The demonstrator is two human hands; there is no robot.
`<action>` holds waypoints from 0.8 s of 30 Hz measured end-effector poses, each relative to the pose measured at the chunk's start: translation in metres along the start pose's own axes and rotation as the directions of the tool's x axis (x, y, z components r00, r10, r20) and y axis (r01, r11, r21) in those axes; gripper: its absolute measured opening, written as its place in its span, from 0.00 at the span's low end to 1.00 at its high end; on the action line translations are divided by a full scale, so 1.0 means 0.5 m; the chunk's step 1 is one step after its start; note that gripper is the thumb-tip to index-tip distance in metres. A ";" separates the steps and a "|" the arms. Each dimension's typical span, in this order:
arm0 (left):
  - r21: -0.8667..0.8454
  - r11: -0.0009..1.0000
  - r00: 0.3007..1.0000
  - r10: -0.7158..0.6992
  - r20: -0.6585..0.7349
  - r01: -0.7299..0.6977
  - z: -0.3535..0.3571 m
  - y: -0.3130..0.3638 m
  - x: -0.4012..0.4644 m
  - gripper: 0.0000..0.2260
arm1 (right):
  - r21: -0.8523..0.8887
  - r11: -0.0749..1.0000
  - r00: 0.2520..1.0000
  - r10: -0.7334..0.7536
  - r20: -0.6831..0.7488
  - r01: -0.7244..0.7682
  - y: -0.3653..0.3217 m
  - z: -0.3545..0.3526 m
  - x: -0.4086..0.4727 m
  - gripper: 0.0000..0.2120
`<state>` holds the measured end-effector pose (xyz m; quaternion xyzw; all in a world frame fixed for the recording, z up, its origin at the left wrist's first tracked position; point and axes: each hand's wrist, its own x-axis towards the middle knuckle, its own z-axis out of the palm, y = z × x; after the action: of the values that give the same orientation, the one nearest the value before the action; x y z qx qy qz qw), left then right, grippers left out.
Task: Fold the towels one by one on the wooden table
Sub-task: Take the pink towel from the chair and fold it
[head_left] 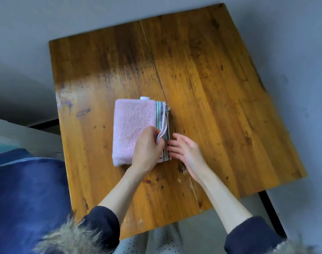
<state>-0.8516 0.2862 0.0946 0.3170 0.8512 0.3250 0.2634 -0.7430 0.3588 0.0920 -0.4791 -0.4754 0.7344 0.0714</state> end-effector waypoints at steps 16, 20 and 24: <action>0.095 0.995 0.997 -0.026 -0.073 0.033 0.005 0.037 -0.014 0.13 | 0.034 0.999 0.992 -0.032 0.126 0.028 -0.125 0.031 0.148 0.18; 0.076 0.996 0.993 -0.045 -0.106 0.054 0.006 0.050 -0.002 0.13 | 0.069 0.997 0.992 -0.033 0.124 0.025 -0.122 0.029 0.155 0.17; 0.051 0.992 0.993 -0.115 -0.012 0.116 0.022 0.047 0.004 0.15 | -0.104 0.994 0.997 -0.036 0.061 0.043 -0.125 0.027 0.166 0.18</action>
<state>-0.8372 0.3057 0.1037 0.2723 0.8775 0.2885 0.2695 -0.8192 0.4304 0.0884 -0.4507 -0.5246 0.7207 0.0466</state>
